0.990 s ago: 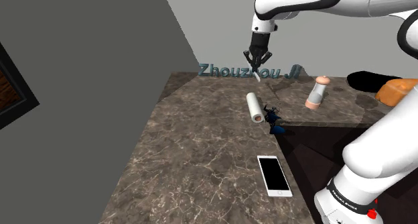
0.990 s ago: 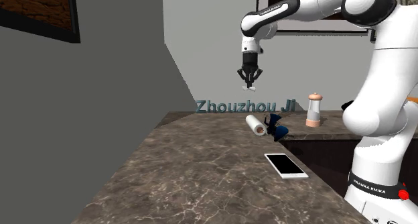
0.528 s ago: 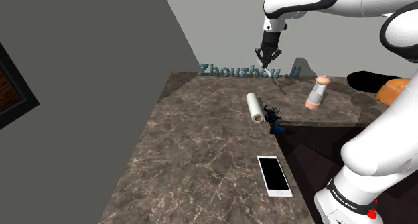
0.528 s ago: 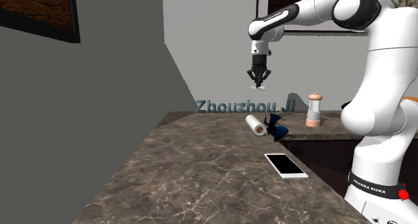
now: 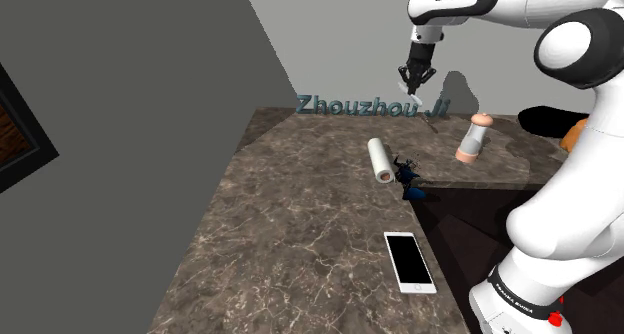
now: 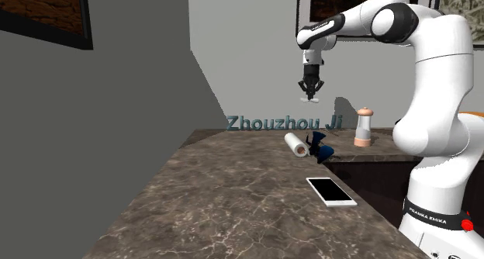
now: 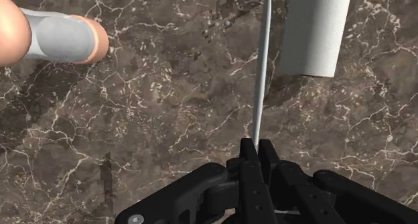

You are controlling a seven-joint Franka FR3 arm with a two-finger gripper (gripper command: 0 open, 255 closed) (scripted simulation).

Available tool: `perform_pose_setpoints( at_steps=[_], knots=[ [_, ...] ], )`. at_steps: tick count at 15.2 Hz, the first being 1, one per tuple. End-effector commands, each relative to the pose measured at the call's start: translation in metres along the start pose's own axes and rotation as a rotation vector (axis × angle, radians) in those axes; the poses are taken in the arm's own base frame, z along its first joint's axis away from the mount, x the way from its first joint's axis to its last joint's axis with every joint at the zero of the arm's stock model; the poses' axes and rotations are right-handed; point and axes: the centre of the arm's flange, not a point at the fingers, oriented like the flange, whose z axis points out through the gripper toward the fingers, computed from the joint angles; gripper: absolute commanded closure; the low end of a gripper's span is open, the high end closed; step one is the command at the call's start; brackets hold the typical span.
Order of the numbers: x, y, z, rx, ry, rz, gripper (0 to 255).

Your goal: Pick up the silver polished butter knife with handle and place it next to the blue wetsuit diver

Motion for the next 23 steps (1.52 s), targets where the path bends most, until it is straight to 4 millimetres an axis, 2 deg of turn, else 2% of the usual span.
perform_pose_setpoints(
  at_steps=[1,3,23],
  knots=[
    [0.018,0.016,0.000,0.000,0.000,-0.001,255],
    [0.036,0.036,-0.001,0.000,0.000,-0.001,255],
    [0.042,0.036,0.104,0.000,0.000,-0.001,255]
  ],
)
